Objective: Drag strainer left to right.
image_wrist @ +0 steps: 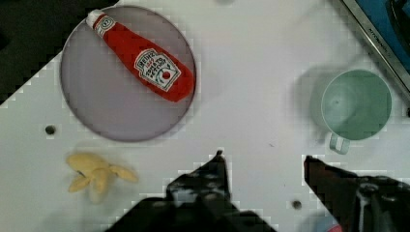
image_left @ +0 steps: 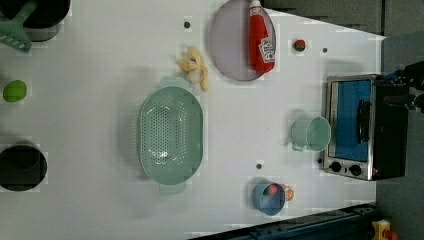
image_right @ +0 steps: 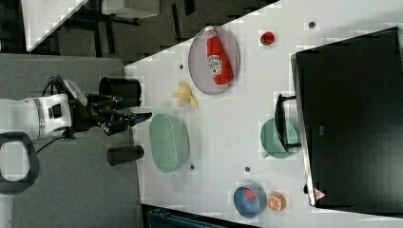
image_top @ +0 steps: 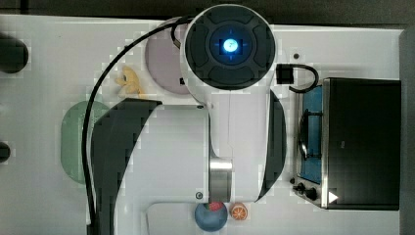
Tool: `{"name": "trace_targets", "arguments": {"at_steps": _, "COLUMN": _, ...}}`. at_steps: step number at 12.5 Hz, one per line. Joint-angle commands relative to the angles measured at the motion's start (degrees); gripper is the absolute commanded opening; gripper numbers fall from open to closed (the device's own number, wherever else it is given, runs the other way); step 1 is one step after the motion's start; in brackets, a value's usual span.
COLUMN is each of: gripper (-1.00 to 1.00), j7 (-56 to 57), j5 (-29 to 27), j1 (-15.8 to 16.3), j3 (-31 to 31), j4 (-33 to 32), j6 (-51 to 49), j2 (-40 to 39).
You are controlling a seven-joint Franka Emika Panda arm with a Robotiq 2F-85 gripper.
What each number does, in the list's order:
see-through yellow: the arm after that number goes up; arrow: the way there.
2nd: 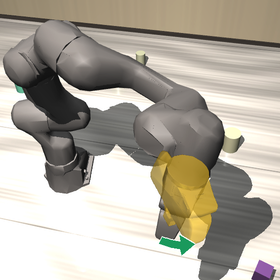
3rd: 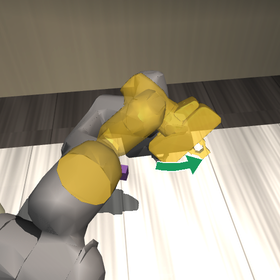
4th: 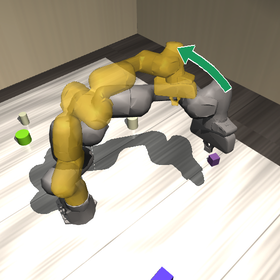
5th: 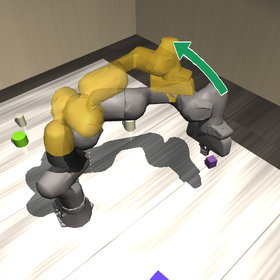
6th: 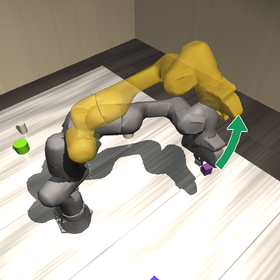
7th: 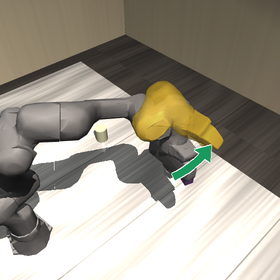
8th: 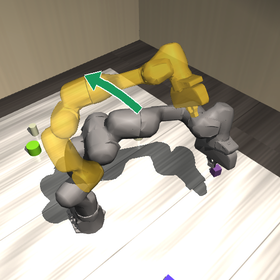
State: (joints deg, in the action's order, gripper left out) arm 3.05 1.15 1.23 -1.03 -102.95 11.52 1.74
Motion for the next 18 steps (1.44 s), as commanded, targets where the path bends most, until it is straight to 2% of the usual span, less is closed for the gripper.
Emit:
{"name": "trace_targets", "arguments": {"at_steps": 1, "gripper": 0.59, "j7": -7.07, "j5": 1.29, "j1": -1.20, "j3": -2.58, "j4": -11.07, "j6": -11.82, "j2": 23.10}}
{"name": "trace_targets", "arguments": {"at_steps": 3, "gripper": 0.99, "j7": -7.07, "j5": 1.28, "j1": -1.18, "j3": -2.62, "j4": -11.13, "j6": -11.74, "j2": 23.08}}
{"name": "trace_targets", "arguments": {"at_steps": 6, "gripper": 1.00, "j7": -7.48, "j5": 0.08, "j1": 0.10, "j3": 0.07, "j4": -11.73, "j6": -11.03, "j2": 21.95}}
{"name": "trace_targets", "arguments": {"at_steps": 9, "gripper": 1.00, "j7": -14.12, "j5": -1.40, "j1": 1.29, "j3": 7.36, "j4": -12.47, "j6": -6.78, "j2": 17.83}}
{"name": "trace_targets", "arguments": {"at_steps": 15, "gripper": 1.00, "j7": -50.31, "j5": -1.35, "j1": 1.62, "j3": 25.96, "j4": -14.85, "j6": 6.63, "j2": 3.69}}
{"name": "trace_targets", "arguments": {"at_steps": 18, "gripper": 1.00, "j7": -66.83, "j5": -0.90, "j1": 1.80, "j3": 31.75, "j4": -15.76, "j6": 16.94, "j2": -6.16}}
